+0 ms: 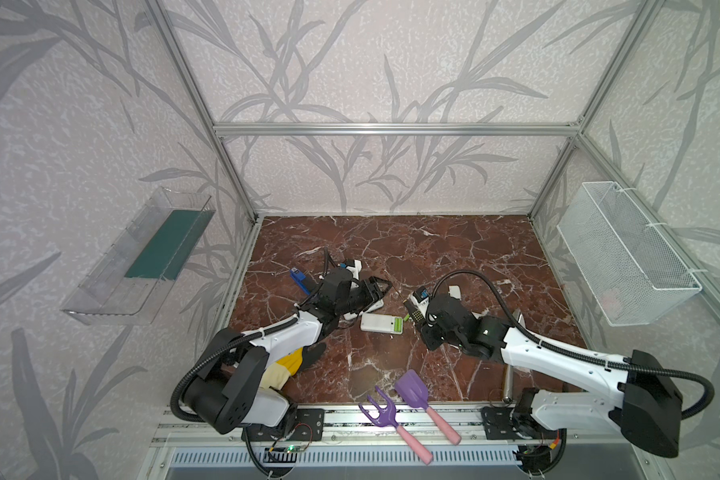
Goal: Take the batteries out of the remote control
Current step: 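Lift the screwdriver with the right gripper and swing it toward the remote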
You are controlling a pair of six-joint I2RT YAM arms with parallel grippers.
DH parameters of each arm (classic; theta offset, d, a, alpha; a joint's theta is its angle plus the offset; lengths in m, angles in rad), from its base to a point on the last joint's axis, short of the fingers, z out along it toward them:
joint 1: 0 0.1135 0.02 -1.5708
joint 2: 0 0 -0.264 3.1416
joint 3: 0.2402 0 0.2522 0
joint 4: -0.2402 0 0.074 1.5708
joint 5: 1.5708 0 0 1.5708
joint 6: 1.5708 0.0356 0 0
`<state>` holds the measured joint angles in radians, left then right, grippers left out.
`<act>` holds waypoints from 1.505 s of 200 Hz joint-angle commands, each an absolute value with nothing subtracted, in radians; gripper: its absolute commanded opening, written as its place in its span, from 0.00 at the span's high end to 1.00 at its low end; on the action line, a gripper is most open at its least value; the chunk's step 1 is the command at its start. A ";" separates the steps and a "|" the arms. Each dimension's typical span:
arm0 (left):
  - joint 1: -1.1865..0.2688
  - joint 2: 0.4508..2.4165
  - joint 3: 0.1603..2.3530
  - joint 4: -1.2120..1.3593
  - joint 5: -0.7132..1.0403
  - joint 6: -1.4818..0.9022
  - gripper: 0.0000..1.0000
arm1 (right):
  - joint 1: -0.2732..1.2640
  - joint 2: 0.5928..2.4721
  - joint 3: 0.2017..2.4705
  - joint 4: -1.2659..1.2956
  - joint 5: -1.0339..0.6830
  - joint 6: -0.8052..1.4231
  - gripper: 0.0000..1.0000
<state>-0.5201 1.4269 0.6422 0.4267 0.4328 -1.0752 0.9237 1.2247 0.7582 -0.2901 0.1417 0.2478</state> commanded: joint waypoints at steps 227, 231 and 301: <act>-0.545 1.473 0.654 0.753 0.382 -1.281 1.00 | 0.969 1.067 0.719 -0.161 0.190 0.211 0.64; -0.545 1.470 0.651 0.763 0.379 -1.292 1.00 | 0.966 1.059 0.719 -0.161 0.181 0.208 0.63; -0.535 1.401 0.663 0.664 0.358 -1.444 1.00 | 0.836 0.941 0.724 -0.155 0.024 0.153 0.40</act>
